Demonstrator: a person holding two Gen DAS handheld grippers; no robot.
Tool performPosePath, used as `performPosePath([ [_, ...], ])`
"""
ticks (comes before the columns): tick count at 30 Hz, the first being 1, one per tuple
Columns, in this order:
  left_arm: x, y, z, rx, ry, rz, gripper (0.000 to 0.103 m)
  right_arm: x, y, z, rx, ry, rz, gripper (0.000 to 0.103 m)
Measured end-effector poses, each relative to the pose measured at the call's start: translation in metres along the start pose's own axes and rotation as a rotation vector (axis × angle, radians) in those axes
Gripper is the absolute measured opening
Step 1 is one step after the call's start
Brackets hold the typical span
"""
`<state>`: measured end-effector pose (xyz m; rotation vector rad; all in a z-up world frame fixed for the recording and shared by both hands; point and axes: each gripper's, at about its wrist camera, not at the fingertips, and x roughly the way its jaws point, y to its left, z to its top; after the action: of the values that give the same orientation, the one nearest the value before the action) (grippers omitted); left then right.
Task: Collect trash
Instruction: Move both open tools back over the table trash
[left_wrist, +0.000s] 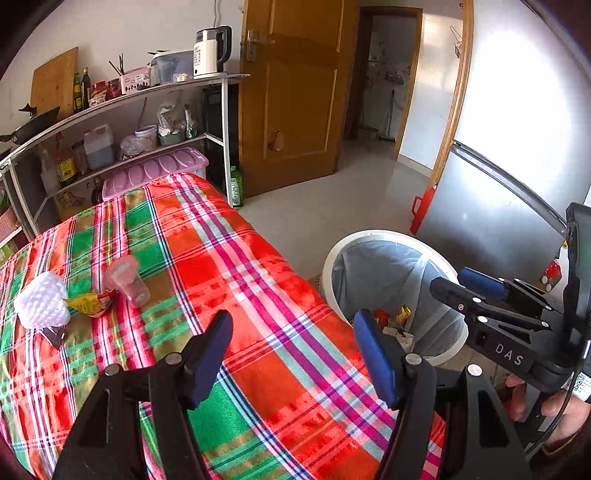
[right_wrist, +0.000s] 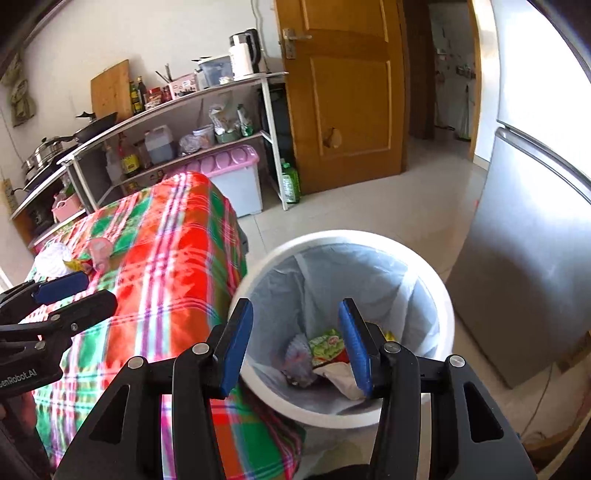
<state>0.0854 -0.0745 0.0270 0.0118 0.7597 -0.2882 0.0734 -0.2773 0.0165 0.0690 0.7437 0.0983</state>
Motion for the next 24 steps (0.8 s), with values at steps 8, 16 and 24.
performPosePath([
  [8, -0.020, 0.049, -0.006, -0.075, -0.034, 0.081, 0.073, 0.005, 0.041, 0.009, -0.043, -0.013, 0.063, 0.049],
  [16, -0.042, 0.115, -0.012, -0.174, -0.068, 0.195, 0.078, 0.021, 0.085, 0.017, -0.082, -0.007, 0.143, 0.049],
  [24, -0.051, 0.172, -0.018, -0.262, -0.082, 0.275, 0.079, 0.044, 0.137, 0.028, -0.135, 0.018, 0.221, 0.050],
])
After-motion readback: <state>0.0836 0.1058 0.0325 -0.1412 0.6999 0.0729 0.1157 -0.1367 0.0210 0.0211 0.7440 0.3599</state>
